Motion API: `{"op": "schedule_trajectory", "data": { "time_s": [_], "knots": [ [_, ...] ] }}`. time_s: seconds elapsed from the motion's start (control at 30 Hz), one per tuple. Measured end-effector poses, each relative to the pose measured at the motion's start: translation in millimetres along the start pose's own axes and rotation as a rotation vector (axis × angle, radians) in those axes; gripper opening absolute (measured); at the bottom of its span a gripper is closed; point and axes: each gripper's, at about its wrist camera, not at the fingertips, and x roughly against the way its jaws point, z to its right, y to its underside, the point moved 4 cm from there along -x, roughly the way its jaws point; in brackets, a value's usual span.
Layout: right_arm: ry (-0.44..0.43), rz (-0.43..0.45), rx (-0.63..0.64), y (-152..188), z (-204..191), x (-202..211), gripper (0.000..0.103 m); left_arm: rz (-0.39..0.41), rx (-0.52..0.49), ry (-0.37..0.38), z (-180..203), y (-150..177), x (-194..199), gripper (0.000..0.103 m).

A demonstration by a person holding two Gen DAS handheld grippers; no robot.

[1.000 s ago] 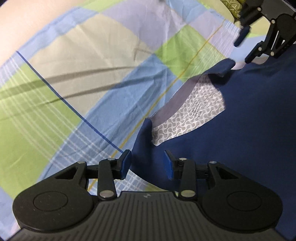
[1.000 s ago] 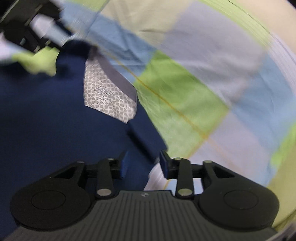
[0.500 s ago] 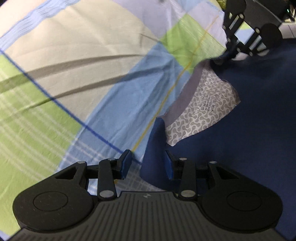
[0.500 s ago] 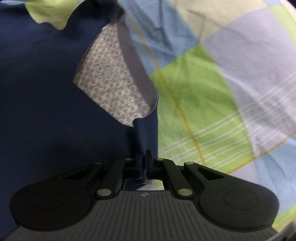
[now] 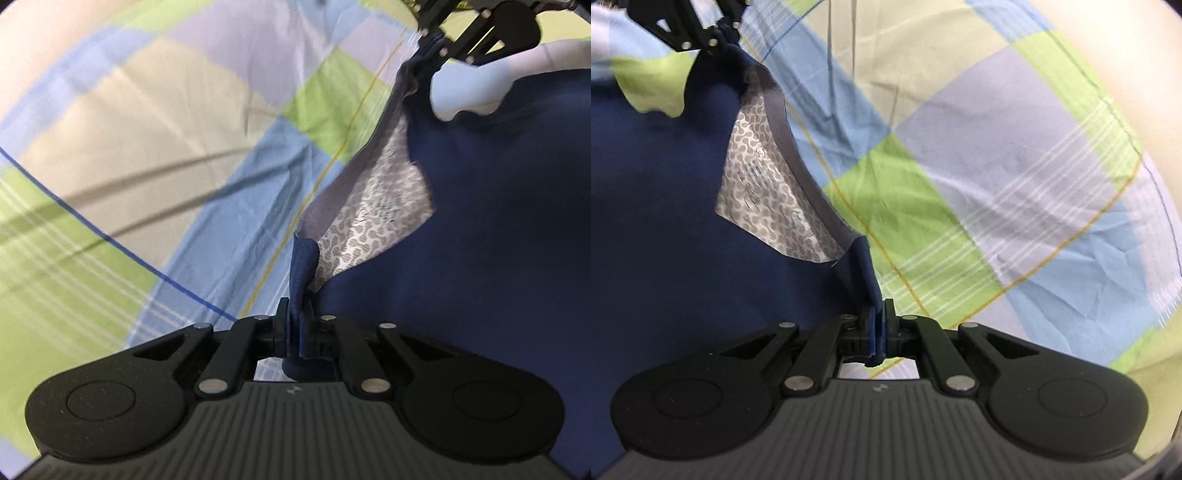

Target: Fold clothes

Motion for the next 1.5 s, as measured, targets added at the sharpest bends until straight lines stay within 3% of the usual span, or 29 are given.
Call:
{"op": "schedule_trajectory", "data": {
  "time_s": [0.2, 0.3, 0.37, 0.5, 0.7, 0.87, 1.03, 1.23, 1.37, 1.47, 1.5],
  "knots": [
    [0.067, 0.084, 0.073, -11.3, -26.3, 77.7, 0.000, 0.037, -0.079, -0.033, 56.0, 1.6, 92.4, 0.003],
    [0.090, 0.096, 0.116, -8.9, -40.3, 141.1, 0.000, 0.027, -0.080, -0.035, 90.5, -2.4, 137.2, 0.003],
    [0.066, 0.067, 0.107, -1.7, -50.7, 177.2, 0.000, -0.009, -0.055, -0.028, 118.6, -3.5, 164.3, 0.006],
    [-0.039, -0.041, 0.177, 32.2, -94.7, 213.3, 0.000, -0.084, -0.036, -0.001, 155.0, 4.9, 179.4, 0.011],
    [-0.099, -0.116, 0.109, 55.4, -124.1, 221.8, 0.001, -0.120, 0.050, 0.058, 172.4, 19.0, 201.0, 0.012],
    [-0.126, -0.141, 0.061, 58.7, -116.7, 228.3, 0.004, -0.115, 0.083, 0.069, 177.0, 32.8, 213.1, 0.012],
    [-0.118, -0.070, -0.057, 61.9, -109.5, 266.6, 0.005, -0.046, 0.223, 0.021, 154.6, 28.3, 216.2, 0.012],
    [-0.135, -0.012, -0.251, 49.7, -90.3, 245.8, 0.005, -0.072, 0.197, 0.080, 166.5, 12.5, 167.1, 0.012],
    [-0.216, -0.104, -0.367, 62.4, -82.1, 218.6, 0.009, -0.102, 0.184, 0.098, 176.6, 19.4, 167.5, 0.012],
    [-0.224, -0.113, -0.367, 67.9, -82.3, 234.2, 0.022, -0.093, 0.221, 0.083, 176.0, 21.0, 194.7, 0.014],
    [-0.225, -0.107, -0.361, 68.7, -85.1, 246.4, 0.026, -0.091, 0.232, 0.081, 176.0, 21.0, 204.4, 0.026]
  ]
}}
